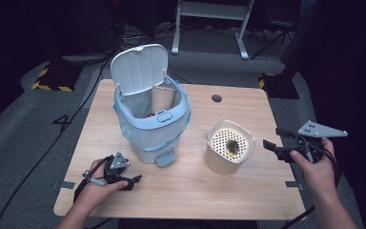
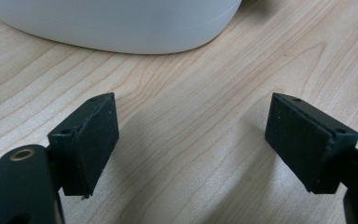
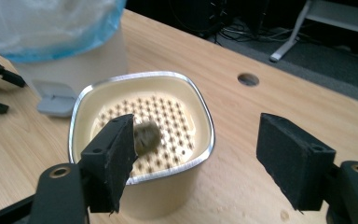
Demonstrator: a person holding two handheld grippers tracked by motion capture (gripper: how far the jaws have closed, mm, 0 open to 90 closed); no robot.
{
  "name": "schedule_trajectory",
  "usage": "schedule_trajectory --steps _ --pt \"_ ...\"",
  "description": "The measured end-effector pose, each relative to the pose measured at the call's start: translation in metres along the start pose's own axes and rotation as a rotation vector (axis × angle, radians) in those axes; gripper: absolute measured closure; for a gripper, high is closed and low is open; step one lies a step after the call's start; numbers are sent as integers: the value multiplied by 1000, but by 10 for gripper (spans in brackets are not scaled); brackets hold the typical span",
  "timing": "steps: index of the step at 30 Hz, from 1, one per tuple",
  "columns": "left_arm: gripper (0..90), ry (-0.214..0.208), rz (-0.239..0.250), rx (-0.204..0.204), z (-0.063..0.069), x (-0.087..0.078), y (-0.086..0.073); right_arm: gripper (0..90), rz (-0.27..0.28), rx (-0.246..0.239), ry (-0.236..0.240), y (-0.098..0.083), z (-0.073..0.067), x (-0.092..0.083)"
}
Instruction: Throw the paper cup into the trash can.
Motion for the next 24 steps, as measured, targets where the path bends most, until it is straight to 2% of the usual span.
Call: schedule_trajectory --steps 5,7,9,11,17,21,24 --pt "175 23 -19 8 1 0 2 267 -18 57 -27 -44 6 2" --pt "166 25 -5 23 1 1 1 266 -34 78 -37 -62 8 7" --pt "158 21 -5 -5 0 1 1 266 -55 91 -51 -78 10 13" --pt "157 22 -5 -10 1 1 0 260 -79 102 -56 -93 10 20" --pt "154 20 -5 -9 0 1 1 253 -167 86 -82 -135 4 44" --pt "181 43 3 -39 0 2 2 242 -224 58 -92 -150 0 57" --pt "194 51 9 -42 0 3 3 230 -235 56 -96 -157 -1 61"
Point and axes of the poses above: each handheld gripper's, and its own axes: x roughly forward along the jaws, y roughly out of its top, z roughly to its right, the point moved 6 cm from there along x, roughly forward along the jaws, and after that the axes turned 2 degrees about -y, right-handed, at the moved point
